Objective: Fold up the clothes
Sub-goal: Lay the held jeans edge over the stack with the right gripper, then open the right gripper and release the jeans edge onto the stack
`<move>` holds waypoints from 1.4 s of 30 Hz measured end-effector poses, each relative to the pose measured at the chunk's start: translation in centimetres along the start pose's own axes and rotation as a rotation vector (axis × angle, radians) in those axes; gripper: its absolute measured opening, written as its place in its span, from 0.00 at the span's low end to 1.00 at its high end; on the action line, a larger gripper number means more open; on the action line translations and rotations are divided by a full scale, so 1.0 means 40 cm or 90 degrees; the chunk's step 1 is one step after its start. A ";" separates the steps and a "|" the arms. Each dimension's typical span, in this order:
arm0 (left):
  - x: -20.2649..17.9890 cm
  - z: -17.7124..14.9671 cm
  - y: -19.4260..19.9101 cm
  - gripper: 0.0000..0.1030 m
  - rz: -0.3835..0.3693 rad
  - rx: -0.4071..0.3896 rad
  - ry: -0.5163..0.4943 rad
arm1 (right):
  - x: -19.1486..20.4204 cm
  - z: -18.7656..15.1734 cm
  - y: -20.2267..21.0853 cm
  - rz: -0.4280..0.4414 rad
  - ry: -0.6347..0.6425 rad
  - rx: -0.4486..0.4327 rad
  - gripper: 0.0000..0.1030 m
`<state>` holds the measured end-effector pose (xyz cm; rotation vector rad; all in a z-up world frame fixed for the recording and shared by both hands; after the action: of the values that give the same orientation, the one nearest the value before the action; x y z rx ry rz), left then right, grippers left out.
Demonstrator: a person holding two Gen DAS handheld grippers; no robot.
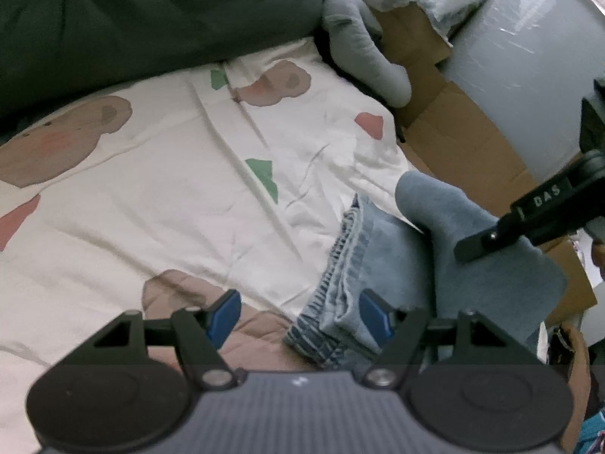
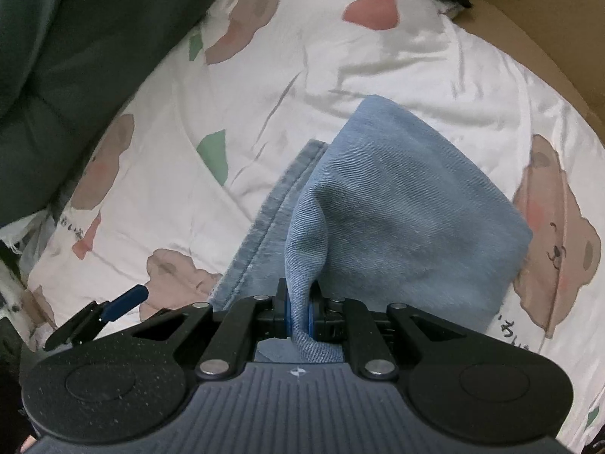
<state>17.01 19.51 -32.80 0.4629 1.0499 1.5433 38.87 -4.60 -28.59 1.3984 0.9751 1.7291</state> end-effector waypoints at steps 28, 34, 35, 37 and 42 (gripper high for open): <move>0.043 -0.023 0.038 0.69 0.039 0.012 -0.003 | 0.080 -0.011 -0.138 0.010 0.085 0.049 0.10; 0.038 -0.014 0.049 0.69 0.040 0.004 0.002 | 0.102 0.004 -0.125 0.053 0.081 0.050 0.41; 0.035 -0.010 0.054 0.69 0.038 0.001 0.003 | 0.112 0.009 -0.115 0.051 0.089 0.047 0.44; 0.029 -0.003 0.061 0.69 0.034 -0.004 0.006 | 0.125 0.019 -0.087 0.057 0.098 0.033 0.44; 0.015 0.008 0.078 0.69 0.019 -0.011 0.015 | 0.101 0.028 -0.011 0.072 0.087 -0.007 0.44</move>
<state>15.29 20.33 -30.26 0.4512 1.0503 1.5868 39.30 -0.72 -26.96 1.3658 0.9726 1.9317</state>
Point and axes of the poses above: each gripper's, at about its wrist camera, not at the fingertips, and y roughly against the way its jaws point, x to its left, z to its top, the point moved 4 cm from there along -y, roughly the way its jaws point, and after that the axes turned 14 degrees about z, right-handed, at the moved point
